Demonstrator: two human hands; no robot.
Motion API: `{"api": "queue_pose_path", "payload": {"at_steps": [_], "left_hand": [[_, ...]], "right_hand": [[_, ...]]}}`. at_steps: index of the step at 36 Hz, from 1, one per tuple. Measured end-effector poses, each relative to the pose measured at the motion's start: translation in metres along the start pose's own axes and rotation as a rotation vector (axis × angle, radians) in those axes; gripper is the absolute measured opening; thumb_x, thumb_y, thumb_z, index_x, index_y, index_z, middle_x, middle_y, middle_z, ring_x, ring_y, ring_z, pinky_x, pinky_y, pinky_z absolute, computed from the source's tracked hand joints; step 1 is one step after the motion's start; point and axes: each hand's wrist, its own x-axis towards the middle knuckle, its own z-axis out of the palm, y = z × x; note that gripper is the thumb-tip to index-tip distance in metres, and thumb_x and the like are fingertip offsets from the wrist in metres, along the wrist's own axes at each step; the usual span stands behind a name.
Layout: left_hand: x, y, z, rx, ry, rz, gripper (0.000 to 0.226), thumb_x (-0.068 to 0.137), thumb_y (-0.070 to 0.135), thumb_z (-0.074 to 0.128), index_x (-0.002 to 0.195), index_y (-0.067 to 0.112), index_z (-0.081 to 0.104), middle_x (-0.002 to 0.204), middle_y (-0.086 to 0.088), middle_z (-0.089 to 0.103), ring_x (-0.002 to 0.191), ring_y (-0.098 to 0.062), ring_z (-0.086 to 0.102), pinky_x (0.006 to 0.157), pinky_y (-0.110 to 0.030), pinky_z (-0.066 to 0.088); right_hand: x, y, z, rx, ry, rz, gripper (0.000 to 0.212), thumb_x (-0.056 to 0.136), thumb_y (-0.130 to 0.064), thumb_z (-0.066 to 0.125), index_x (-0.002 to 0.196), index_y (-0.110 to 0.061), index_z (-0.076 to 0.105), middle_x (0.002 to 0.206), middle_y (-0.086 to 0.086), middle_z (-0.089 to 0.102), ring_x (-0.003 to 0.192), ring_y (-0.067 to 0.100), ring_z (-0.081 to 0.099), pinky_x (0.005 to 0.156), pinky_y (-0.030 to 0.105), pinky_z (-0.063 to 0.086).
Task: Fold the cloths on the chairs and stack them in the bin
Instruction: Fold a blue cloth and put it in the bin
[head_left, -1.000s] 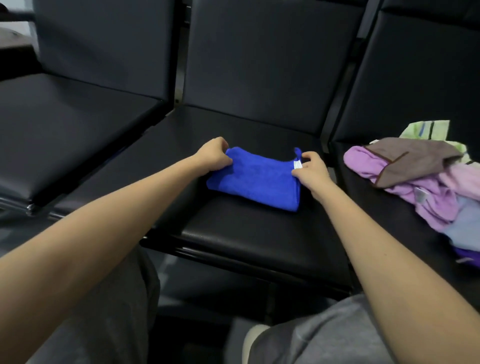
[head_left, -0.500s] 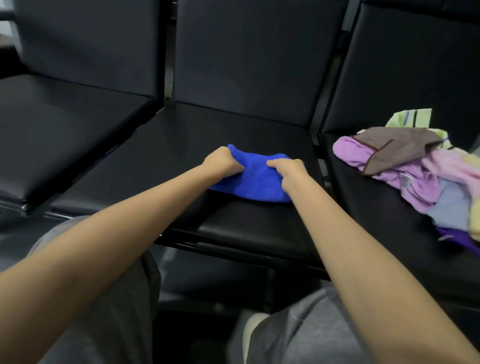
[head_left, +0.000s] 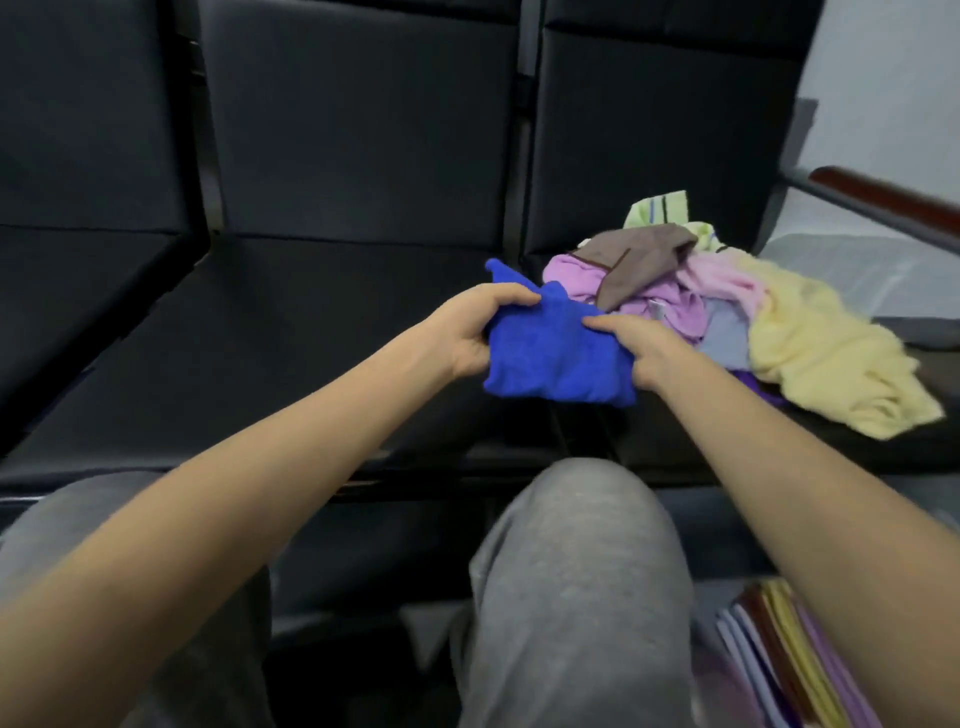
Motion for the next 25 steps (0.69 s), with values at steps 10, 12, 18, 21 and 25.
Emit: {"api": "queue_pose_path", "payload": {"at_steps": [10, 12, 18, 21, 25], "left_hand": [[0.015, -0.071, 0.141, 0.121, -0.046, -0.072, 0.026, 0.102, 0.023, 0.041, 0.084, 0.011, 0.054, 0.093, -0.009, 0.062, 0.1, -0.022, 0.057, 0.091, -0.031, 0.043], [0.02, -0.103, 0.166, 0.097, 0.002, -0.075, 0.025, 0.102, 0.017, 0.037, 0.082, 0.012, 0.051, 0.1, -0.01, 0.055, 0.104, -0.027, 0.057, 0.092, -0.034, 0.044], [0.004, -0.206, 0.21, -0.101, 0.076, -0.203, 0.015, 0.098, 0.009, 0.041, 0.104, 0.017, 0.052, 0.099, -0.011, 0.064, 0.075, -0.024, 0.06, 0.064, -0.034, 0.052], [-0.001, -0.246, 0.207, -0.166, 0.179, -0.248, 0.016, 0.098, 0.012, 0.045, 0.11, 0.015, 0.056, 0.116, -0.013, 0.064, 0.092, -0.028, 0.062, 0.081, -0.045, 0.052], [-0.002, -0.279, 0.188, -0.091, 0.231, -0.332, 0.017, 0.098, 0.006, 0.042, 0.103, 0.012, 0.057, 0.107, -0.011, 0.064, 0.076, -0.028, 0.062, 0.08, -0.044, 0.052]], "right_hand": [[-0.055, 0.055, -0.147, 0.098, 0.077, -0.091, 0.018, 0.095, -0.005, 0.052, 0.111, -0.013, 0.057, 0.088, 0.003, 0.069, 0.074, 0.015, 0.067, 0.056, 0.023, 0.056], [-0.069, 0.074, -0.173, 0.121, 0.118, -0.046, 0.015, 0.095, -0.005, 0.05, 0.103, -0.014, 0.059, 0.079, 0.002, 0.072, 0.073, 0.018, 0.068, 0.055, 0.024, 0.056], [-0.098, 0.14, -0.231, 0.099, 0.315, 0.188, 0.014, 0.089, -0.007, 0.048, 0.091, -0.011, 0.061, 0.085, 0.011, 0.067, 0.072, 0.026, 0.063, 0.07, 0.034, 0.051], [-0.099, 0.172, -0.238, -0.012, 0.318, 0.202, 0.024, 0.086, 0.001, 0.05, 0.105, -0.01, 0.061, 0.101, 0.018, 0.065, 0.086, 0.034, 0.062, 0.082, 0.043, 0.051], [-0.096, 0.214, -0.241, -0.194, 0.257, 0.272, 0.032, 0.085, 0.004, 0.054, 0.115, -0.006, 0.058, 0.117, 0.02, 0.063, 0.101, 0.038, 0.062, 0.092, 0.052, 0.049]]}}
